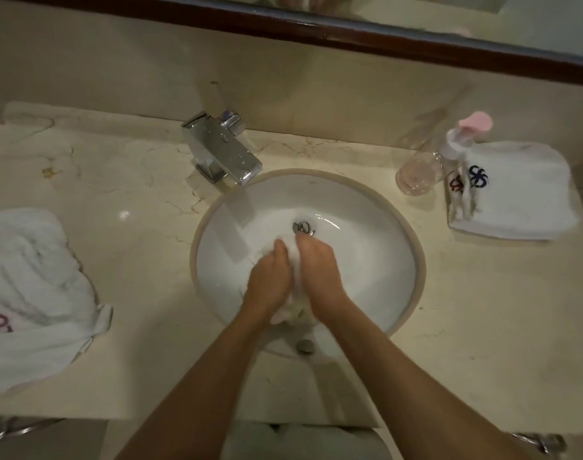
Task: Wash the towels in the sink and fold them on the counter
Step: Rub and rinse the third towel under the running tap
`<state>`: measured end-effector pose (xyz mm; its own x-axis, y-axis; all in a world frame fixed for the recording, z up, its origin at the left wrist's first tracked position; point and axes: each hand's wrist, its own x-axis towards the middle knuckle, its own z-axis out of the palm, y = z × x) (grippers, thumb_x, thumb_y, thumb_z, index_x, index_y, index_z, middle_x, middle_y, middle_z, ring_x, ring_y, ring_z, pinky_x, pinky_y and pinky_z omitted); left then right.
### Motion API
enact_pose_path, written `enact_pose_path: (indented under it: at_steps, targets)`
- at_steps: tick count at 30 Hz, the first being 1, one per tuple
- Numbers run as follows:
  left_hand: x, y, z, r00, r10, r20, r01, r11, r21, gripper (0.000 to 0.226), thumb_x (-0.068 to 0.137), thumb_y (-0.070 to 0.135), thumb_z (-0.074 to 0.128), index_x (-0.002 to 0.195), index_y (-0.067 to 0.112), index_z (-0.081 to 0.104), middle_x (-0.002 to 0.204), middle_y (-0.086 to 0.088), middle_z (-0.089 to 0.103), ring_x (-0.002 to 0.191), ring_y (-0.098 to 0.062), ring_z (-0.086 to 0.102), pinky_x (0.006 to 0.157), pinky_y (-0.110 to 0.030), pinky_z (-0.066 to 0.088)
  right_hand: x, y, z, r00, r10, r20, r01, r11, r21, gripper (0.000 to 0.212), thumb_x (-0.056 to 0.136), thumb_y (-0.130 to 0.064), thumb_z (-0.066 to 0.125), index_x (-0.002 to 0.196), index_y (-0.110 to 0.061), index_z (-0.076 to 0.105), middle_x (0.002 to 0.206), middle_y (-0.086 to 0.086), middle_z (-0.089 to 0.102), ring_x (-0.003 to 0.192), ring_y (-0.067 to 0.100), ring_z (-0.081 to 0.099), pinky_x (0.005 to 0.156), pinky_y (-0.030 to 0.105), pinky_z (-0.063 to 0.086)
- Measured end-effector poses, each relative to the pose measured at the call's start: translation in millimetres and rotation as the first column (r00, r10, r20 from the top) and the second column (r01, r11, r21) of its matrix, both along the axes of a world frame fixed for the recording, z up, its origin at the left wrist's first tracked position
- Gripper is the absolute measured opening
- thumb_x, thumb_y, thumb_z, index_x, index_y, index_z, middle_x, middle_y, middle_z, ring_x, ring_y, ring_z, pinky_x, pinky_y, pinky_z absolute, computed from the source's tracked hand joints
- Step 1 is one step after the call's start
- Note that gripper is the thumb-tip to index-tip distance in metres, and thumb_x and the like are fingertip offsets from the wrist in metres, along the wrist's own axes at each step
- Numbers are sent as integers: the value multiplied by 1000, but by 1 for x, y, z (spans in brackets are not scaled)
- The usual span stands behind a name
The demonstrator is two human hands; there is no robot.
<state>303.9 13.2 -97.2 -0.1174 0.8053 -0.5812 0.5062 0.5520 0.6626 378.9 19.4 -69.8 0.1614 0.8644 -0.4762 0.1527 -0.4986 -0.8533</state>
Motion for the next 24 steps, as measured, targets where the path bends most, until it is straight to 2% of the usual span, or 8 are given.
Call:
enact_pose_path:
  at_steps: [4,7,9,14,16,19,21,24]
  targets:
    - [16,-39,8,991,-136,-20,136,990,29,52,107,41,20,122,15,62,111,-7,67,106,-24,63,90,-33,45,5,24,-9,953,-275,129,286,955,-83,44,104,-29,42,61,-20,43,63,-3,47,65,19,44,72,36,39]
    - [10,-45,9,984,-160,-77,165,985,56,41,107,34,31,119,8,61,114,-13,65,105,-28,60,86,-33,42,28,30,-12,775,-564,-283,498,822,-276,43,100,-52,46,89,-15,67,88,6,69,84,22,64,86,35,50]
    - [-9,-26,4,982,171,85,-172,985,6,28,102,30,45,96,8,60,92,-10,61,89,-25,55,75,-31,37,48,15,-15,545,-633,-550,507,771,-385,62,99,-62,40,117,-8,67,113,14,72,103,27,70,91,38,55]
    - [-52,-25,-12,351,666,658,-508,726,-464,46,69,13,55,111,-4,64,113,-22,67,116,-40,59,101,-45,44,82,-60,-35,235,-593,-770,233,804,-547,41,99,-6,37,134,11,50,118,34,64,106,41,68,88,45,57]
    - [-61,-26,-7,189,689,700,-336,715,-613,56,76,19,50,127,1,61,128,-22,62,120,-40,55,107,-45,37,80,-74,-34,414,-495,-764,51,850,-524,52,108,-26,35,146,9,39,130,33,58,116,43,61,98,47,49]
    - [-57,-30,0,140,659,739,-61,751,-658,40,85,35,63,113,7,63,88,-8,61,70,-19,56,68,-22,36,69,-69,-29,611,-485,-625,-3,788,-615,72,79,-57,69,122,0,61,104,19,72,104,32,67,83,39,54]
    - [-55,-30,-1,177,589,788,36,797,-603,48,81,37,74,110,2,60,68,-6,54,46,-12,43,47,-19,32,55,-59,-27,678,-352,-646,-76,840,-537,62,73,-42,83,119,-5,67,110,14,73,117,30,62,99,42,49]
    - [-59,-23,20,348,499,793,-140,865,-483,49,79,38,77,110,1,68,95,-17,61,74,-25,57,67,-29,44,43,-46,-28,631,-423,-650,37,854,-519,44,89,-25,68,126,-2,66,119,16,68,114,28,63,107,41,45]
